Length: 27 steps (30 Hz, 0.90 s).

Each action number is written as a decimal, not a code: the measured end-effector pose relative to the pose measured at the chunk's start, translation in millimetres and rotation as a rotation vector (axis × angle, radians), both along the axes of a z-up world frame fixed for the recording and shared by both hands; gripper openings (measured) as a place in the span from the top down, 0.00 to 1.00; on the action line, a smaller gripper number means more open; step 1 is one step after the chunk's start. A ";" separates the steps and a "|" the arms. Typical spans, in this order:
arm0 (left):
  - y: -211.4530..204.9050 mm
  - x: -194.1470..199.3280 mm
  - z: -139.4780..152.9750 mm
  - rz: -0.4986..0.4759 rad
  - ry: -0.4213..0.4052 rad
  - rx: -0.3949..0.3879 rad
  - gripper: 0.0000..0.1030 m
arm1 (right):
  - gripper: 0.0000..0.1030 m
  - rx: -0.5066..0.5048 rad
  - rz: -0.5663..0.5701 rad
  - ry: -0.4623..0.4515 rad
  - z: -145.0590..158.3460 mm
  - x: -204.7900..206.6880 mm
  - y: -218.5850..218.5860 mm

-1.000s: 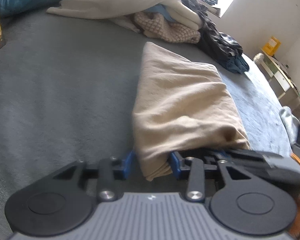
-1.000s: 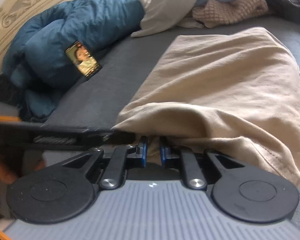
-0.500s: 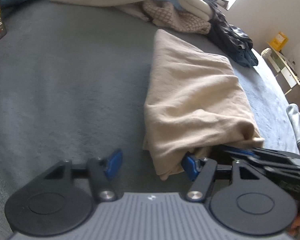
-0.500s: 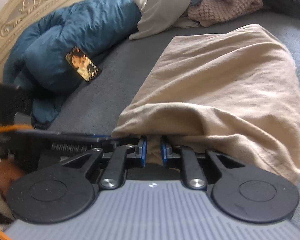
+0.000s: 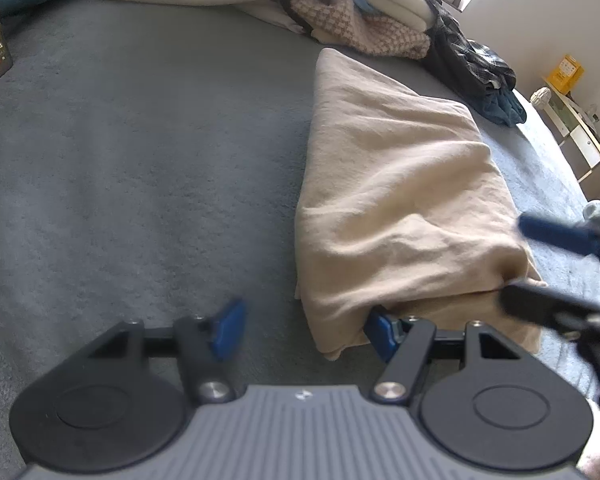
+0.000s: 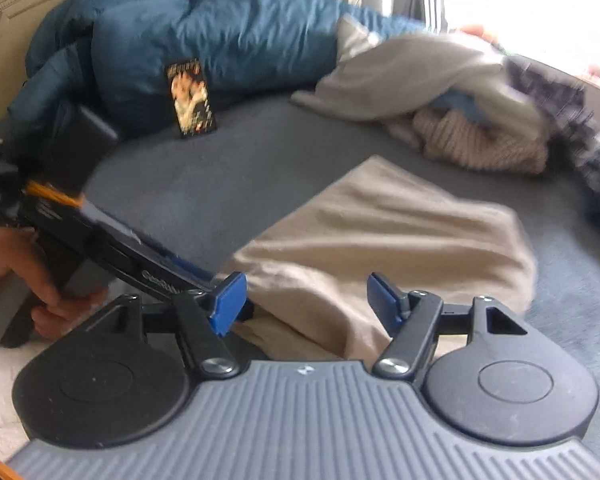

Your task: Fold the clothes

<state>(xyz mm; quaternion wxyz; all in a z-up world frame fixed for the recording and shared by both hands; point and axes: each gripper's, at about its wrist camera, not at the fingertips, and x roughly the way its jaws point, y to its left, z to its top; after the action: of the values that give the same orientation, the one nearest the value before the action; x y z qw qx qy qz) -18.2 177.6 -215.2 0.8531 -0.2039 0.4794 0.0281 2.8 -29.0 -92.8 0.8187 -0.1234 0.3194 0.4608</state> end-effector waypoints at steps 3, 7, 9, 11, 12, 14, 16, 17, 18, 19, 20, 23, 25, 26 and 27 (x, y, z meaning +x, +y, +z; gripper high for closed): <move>1.9 0.0 -1.2 0.001 0.002 -0.012 0.35 | 0.96 -0.024 0.029 0.053 -9.2 3.6 0.5; 2.4 0.5 -3.3 -0.003 0.006 -0.016 0.34 | 0.98 -0.057 0.083 0.044 -17.0 -7.4 -3.2; 2.3 1.7 -3.3 -0.009 0.013 -0.014 0.34 | 0.98 -0.137 0.115 0.034 -30.8 -13.5 4.4; 1.7 2.4 -1.3 -0.022 0.025 -0.009 0.33 | 0.98 -0.210 0.124 0.040 -45.6 -16.1 12.1; 1.0 2.1 0.0 -0.031 0.033 -0.002 0.33 | 0.98 -0.231 0.116 0.053 -51.4 -14.3 15.4; 0.8 -0.9 4.3 -0.046 0.048 0.011 0.33 | 1.00 -0.253 0.093 0.080 -58.1 -9.1 20.6; 3.4 -8.3 12.0 -0.049 0.051 0.013 0.33 | 1.00 -0.236 0.053 0.140 -59.5 -0.6 21.6; 5.1 -12.6 16.4 -0.047 0.049 0.014 0.33 | 1.00 -0.222 0.032 0.169 -59.6 2.2 20.3; 7.1 -17.4 22.0 -0.042 0.042 0.020 0.33 | 1.00 -0.211 0.015 0.193 -59.2 3.1 18.6; 9.0 -21.8 27.9 -0.035 0.034 0.030 0.33 | 0.99 -0.201 0.004 0.209 -57.3 2.5 16.7; 10.6 -25.8 33.9 -0.028 0.025 0.041 0.33 | 0.97 -0.193 -0.002 0.215 -54.2 0.7 14.6; 12.0 -32.1 52.5 -0.008 -0.029 0.074 0.33 | 0.96 -0.177 -0.014 0.210 -41.5 -9.1 3.9; 8.4 -31.4 64.3 -0.007 -0.081 0.086 0.33 | 0.96 -0.154 -0.012 0.183 -27.9 -17.0 -8.3; 4.8 -28.6 68.1 -0.017 -0.105 0.084 0.33 | 0.96 -0.138 -0.023 0.173 -20.0 -20.7 -14.4; -0.8 -24.0 70.9 -0.035 -0.128 0.081 0.33 | 0.96 -0.117 -0.042 0.162 -12.4 -21.8 -20.2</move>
<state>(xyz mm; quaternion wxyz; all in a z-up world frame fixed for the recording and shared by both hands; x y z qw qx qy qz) -42.2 176.7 -144.3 0.8899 -0.1622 0.4260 0.0194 -19.0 -49.2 -105.2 0.7909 -0.1266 0.4137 0.4328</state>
